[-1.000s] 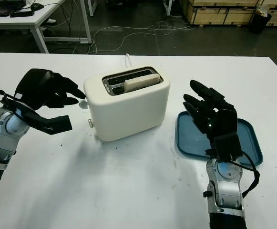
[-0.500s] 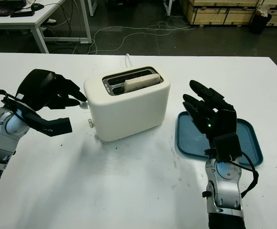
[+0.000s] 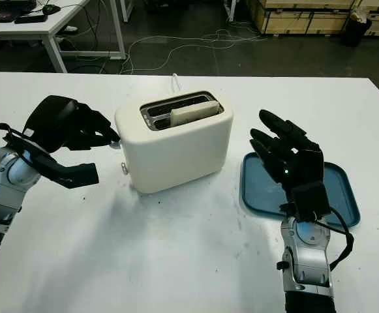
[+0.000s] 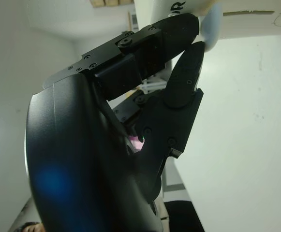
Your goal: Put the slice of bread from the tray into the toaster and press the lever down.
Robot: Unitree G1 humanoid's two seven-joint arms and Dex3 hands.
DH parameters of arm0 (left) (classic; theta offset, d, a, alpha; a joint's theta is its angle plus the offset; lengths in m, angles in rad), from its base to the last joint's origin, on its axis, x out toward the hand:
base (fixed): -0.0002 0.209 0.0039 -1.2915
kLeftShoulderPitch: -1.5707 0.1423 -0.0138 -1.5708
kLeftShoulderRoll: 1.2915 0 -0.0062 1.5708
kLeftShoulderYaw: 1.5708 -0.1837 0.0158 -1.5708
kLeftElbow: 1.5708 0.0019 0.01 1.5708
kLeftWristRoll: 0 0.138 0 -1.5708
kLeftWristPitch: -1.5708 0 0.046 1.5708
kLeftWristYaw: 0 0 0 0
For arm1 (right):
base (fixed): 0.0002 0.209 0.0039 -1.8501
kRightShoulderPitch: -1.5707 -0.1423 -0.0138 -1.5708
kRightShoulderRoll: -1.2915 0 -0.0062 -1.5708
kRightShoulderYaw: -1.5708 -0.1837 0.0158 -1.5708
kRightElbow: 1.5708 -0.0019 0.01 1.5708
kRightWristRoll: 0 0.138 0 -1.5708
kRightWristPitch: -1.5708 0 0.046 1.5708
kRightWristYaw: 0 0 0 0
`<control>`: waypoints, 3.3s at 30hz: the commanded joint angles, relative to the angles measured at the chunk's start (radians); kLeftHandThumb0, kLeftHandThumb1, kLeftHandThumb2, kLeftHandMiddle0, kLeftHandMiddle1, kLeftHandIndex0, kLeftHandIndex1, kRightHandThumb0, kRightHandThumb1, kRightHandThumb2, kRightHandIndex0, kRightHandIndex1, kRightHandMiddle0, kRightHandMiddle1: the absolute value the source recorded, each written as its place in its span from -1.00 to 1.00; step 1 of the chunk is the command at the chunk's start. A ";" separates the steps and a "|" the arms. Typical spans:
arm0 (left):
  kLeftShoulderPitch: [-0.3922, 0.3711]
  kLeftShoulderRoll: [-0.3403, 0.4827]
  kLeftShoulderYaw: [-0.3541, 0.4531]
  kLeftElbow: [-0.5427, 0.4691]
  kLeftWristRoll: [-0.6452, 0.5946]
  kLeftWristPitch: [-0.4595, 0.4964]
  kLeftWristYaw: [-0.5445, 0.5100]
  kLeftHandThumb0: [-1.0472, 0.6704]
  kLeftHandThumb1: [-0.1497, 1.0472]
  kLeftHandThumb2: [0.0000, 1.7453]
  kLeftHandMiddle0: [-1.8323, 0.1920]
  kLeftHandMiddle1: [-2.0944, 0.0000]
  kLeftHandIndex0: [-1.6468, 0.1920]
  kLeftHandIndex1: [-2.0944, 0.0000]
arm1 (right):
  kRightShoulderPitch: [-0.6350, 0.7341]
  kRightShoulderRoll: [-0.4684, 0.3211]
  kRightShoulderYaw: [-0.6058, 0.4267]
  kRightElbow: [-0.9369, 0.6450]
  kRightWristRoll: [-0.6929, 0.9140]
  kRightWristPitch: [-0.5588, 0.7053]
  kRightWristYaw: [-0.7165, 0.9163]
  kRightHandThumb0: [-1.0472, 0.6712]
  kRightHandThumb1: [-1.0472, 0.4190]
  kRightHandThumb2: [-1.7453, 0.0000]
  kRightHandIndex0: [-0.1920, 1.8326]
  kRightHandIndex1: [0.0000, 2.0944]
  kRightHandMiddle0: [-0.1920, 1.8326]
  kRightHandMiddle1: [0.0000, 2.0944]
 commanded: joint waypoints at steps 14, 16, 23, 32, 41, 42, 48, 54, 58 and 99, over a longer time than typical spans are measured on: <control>-0.024 -0.017 -0.043 0.083 -0.002 -0.021 0.009 0.07 0.41 -1.00 -0.42 0.35 -0.71 0.99 | -0.006 0.008 -0.004 -0.004 0.015 -0.010 0.004 -0.32 -0.80 1.00 0.07 -1.00 -0.02 -1.00; -0.025 -0.017 -0.046 0.087 -0.002 -0.022 0.009 0.06 0.42 -1.00 -0.42 0.34 -0.71 0.99 | -0.006 0.008 -0.004 -0.004 0.015 -0.009 0.004 -0.33 -0.80 1.00 0.07 -1.00 -0.02 -1.00; -0.030 -0.020 -0.052 0.100 -0.007 -0.032 0.014 0.07 0.42 -1.00 -0.41 0.30 -0.72 0.99 | -0.006 0.009 -0.003 -0.011 0.020 -0.004 0.002 -0.30 -0.80 1.00 0.07 -1.00 -0.02 -1.00; -0.015 -0.118 -0.123 0.152 -0.008 0.023 -0.012 0.10 0.38 -1.00 -0.33 0.15 -0.70 1.00 | -0.005 0.010 -0.008 -0.007 0.029 -0.014 0.005 -0.28 -0.77 1.00 0.08 -1.00 -0.02 -1.00; 0.115 -0.434 -0.218 0.425 -0.005 0.241 0.161 0.15 0.64 -0.98 -0.03 0.02 -0.49 1.00 | 0.003 0.000 -0.017 -0.014 0.024 0.004 0.006 -0.24 -0.77 1.00 0.07 -1.00 -0.03 -1.00; 0.137 -0.459 -0.218 0.444 -0.019 0.247 0.184 0.14 0.68 -0.97 -0.01 0.03 -0.48 1.00 | 0.001 -0.003 -0.017 -0.012 0.022 0.002 0.006 -0.25 -0.77 1.00 0.07 -1.00 -0.02 -1.00; 0.171 -0.451 -0.237 0.400 -0.061 0.305 0.210 0.09 0.73 -0.99 0.00 0.06 -0.44 1.00 | -0.009 -0.004 -0.019 -0.002 0.028 -0.008 0.015 -0.24 -0.77 1.00 0.08 -1.00 -0.02 -1.00; 0.171 -0.431 -0.225 0.353 -0.089 0.313 0.210 0.09 0.73 -0.99 0.00 0.06 -0.44 1.00 | -0.014 0.003 -0.013 0.002 0.016 -0.008 0.011 -0.27 -0.76 1.00 0.08 -1.00 -0.02 -1.00; 0.172 -0.419 -0.227 0.324 -0.089 0.311 0.219 0.07 0.70 -1.00 0.02 -0.04 -0.46 0.99 | -0.013 0.001 -0.015 -0.002 0.007 -0.006 0.003 -0.27 -0.77 1.00 0.08 -1.00 -0.02 -1.00; 0.196 -0.425 -0.399 0.324 0.019 0.422 0.172 0.43 0.67 -1.00 0.05 -0.11 -0.47 0.99 | 0.013 -0.058 -0.081 -0.023 0.013 -0.005 0.027 -0.35 -0.73 1.00 0.13 -1.00 0.05 -1.00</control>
